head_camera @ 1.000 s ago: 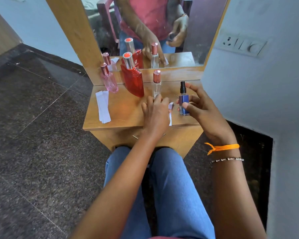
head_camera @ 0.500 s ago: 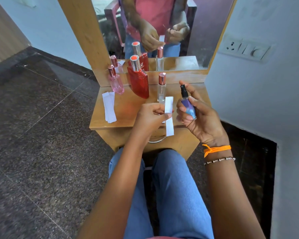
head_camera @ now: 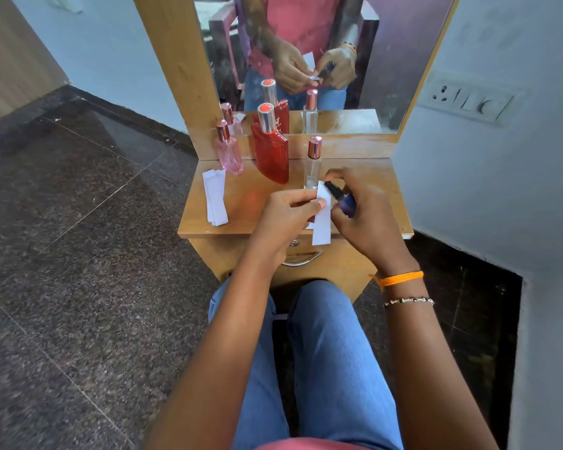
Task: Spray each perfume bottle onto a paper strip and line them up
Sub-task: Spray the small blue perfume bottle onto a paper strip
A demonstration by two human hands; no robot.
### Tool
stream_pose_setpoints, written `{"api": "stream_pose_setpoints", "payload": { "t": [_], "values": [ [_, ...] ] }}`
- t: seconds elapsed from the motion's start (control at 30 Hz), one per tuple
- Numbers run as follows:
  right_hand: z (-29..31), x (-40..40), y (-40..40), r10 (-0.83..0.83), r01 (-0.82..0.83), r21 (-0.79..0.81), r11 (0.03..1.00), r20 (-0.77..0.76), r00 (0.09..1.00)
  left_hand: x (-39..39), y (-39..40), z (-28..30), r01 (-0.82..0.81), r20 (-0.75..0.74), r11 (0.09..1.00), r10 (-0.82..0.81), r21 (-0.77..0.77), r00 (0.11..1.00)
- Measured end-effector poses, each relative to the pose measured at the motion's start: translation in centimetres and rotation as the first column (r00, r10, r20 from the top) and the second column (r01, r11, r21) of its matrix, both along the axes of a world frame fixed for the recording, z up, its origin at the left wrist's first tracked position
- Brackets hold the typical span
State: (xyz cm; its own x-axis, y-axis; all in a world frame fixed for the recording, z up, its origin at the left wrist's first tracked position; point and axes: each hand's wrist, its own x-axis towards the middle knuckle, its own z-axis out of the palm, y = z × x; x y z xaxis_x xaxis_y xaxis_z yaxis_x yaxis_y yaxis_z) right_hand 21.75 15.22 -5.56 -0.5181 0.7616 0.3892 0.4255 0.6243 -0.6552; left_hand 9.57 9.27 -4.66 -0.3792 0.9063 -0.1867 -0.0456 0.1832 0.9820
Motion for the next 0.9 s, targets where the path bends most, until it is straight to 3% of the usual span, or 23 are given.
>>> {"api": "stream_pose_setpoints", "payload": {
  "t": [0.57,0.77,0.9],
  "values": [
    [0.1,0.1,-0.2,0.023,-0.026,0.042,0.999,0.088,0.996,0.3,0.1,-0.7,0.019,0.122,0.997,-0.011,-0.072,0.993],
    [-0.1,0.2,0.0,-0.029,0.028,0.011,1.000,0.058,0.998,0.1,0.1,-1.2,0.013,0.069,0.998,-0.009,-0.058,0.998],
    [0.0,0.3,0.1,-0.089,0.089,-0.011,0.996,0.006,0.996,0.1,0.5,-1.7,-0.036,-0.102,0.999,0.031,-0.040,0.994]
  ]
}}
